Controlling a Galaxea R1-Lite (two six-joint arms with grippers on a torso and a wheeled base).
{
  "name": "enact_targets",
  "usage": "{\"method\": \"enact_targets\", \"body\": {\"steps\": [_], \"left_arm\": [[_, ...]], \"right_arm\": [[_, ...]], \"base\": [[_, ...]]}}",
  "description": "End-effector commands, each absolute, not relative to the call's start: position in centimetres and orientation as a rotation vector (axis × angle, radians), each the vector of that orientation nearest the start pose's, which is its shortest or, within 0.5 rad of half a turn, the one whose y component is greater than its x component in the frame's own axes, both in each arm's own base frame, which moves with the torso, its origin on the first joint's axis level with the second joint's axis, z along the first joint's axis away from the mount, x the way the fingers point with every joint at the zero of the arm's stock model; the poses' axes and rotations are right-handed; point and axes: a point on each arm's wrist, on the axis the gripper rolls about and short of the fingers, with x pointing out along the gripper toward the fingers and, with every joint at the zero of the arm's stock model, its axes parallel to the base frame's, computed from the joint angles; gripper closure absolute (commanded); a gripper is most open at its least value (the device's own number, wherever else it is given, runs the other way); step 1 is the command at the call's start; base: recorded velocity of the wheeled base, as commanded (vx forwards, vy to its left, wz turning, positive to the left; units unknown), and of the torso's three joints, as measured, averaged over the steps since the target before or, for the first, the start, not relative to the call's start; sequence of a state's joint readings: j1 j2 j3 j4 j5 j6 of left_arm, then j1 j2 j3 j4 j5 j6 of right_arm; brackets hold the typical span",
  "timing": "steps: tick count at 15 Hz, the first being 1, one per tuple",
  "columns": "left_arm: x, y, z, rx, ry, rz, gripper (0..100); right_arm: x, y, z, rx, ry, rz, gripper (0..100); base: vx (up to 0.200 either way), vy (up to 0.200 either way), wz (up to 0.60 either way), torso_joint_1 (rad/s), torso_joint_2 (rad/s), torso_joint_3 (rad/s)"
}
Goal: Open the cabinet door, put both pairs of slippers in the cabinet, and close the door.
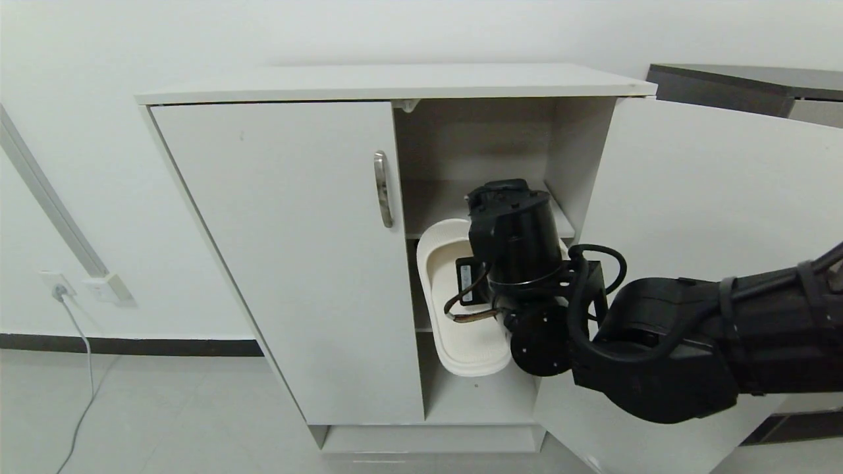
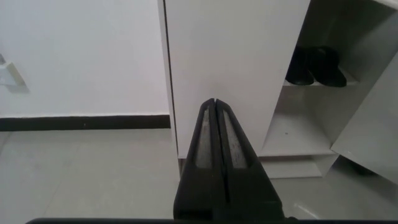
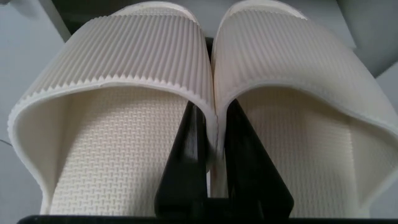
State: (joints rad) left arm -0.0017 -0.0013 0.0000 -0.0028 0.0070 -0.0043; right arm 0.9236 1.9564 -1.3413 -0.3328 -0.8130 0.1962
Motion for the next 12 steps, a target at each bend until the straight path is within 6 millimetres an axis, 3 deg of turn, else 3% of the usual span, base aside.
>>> {"method": "enact_targets", "body": {"steps": [1,2,12], "left_arm": [[-2.28,0.02,7.58,-0.005,-0.003,0.005,100],[-2.28,0.02,7.58,-0.006,-0.003,0.005,100],[-2.28,0.01,7.58,-0.005,-0.003,0.003,100]], "right_arm": [[25.80,30.23,21.63,-0.009,0.187,0.081,100],[26.06,30.06,21.83,-0.006,0.185,0.075,100],[26.25,30.04,21.78,0.003,0.188,0.085,100]], "base": [[0.000,0.000,0.00,0.000,0.00,0.000],[0.000,0.000,0.00,0.000,0.00,0.000],[0.200,0.000,0.00,0.003,0.00,0.004]]}}
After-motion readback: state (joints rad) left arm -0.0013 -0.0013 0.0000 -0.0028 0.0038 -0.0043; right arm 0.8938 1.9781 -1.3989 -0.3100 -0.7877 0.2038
